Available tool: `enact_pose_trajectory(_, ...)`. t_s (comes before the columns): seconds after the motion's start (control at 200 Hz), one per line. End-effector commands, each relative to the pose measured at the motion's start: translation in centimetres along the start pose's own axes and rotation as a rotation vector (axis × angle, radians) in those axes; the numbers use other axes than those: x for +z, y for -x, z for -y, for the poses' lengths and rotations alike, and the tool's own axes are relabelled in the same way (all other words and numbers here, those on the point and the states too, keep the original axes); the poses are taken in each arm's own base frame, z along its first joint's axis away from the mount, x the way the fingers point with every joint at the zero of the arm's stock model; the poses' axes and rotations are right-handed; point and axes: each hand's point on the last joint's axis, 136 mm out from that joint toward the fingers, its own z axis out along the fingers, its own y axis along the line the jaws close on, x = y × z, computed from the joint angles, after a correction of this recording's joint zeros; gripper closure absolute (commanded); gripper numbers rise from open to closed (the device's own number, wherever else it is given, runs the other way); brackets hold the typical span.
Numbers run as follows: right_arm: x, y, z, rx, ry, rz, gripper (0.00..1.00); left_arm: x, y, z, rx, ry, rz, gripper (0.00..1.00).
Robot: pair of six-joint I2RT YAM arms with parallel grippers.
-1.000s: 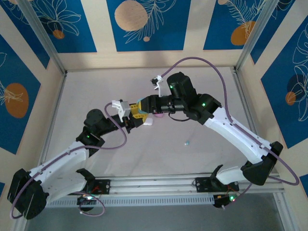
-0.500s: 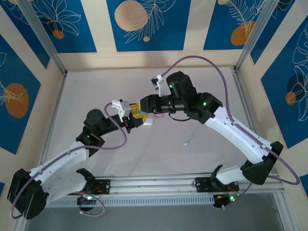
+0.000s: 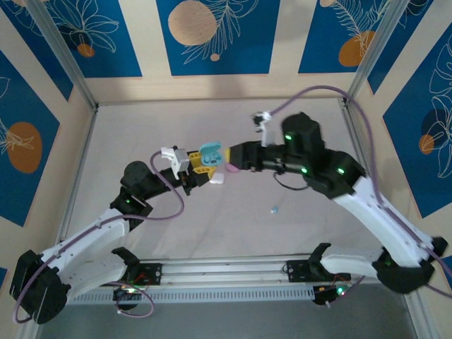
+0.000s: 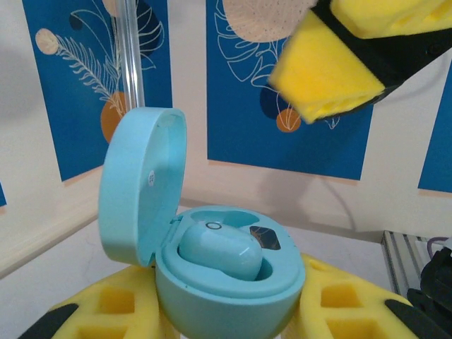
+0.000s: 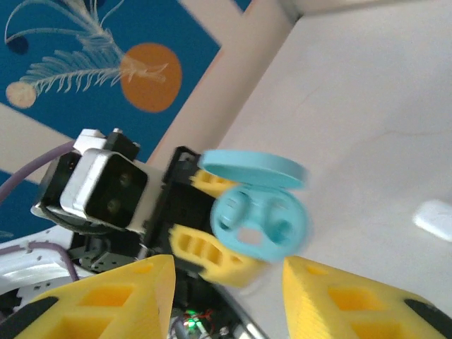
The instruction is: Insert wireless bluetooth earbuds into charging case
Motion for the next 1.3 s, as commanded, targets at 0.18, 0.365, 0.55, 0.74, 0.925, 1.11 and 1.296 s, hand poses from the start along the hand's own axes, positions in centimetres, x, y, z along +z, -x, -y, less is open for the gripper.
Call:
enact_pose_trajectory(0.18,-4.3,-8.4,20.5,0.465,-0.560,-0.045,0.59,-0.2,2.1,0.6,0.012,-0.010,0.054,0.68)
enact_pose_trajectory(0.365,-1.6,-15.9,26.1,0.722,-0.575,-0.189,0.59,-0.4,2.4,0.7,0.011,-0.006,0.058,0.68)
enact_pose_trajectory(0.55,-0.2,-20.2,28.5,0.812,-0.612,-0.283,0.57,-0.3,2.1,0.7,0.004,-0.009,0.049,0.68)
enact_pose_trajectory(0.74,1.3,-21.9,29.7,0.853,-0.600,-0.329,0.57,-0.1,2.1,0.7,0.002,-0.014,0.052,0.68)
enact_pose_trajectory(0.925,2.1,-22.6,31.0,0.851,-0.639,-0.380,0.58,-0.2,2.0,0.6,0.005,-0.007,0.048,0.68)
enact_pose_trajectory(1.11,2.6,-23.3,32.1,0.839,-0.702,-0.435,0.59,-0.1,1.7,0.6,-0.001,-0.009,0.037,0.68)
enact_pose_trajectory(1.296,3.6,-23.9,32.4,0.830,-0.703,-0.478,0.62,0.5,0.4,1.3,-0.044,-0.074,0.000,0.68)
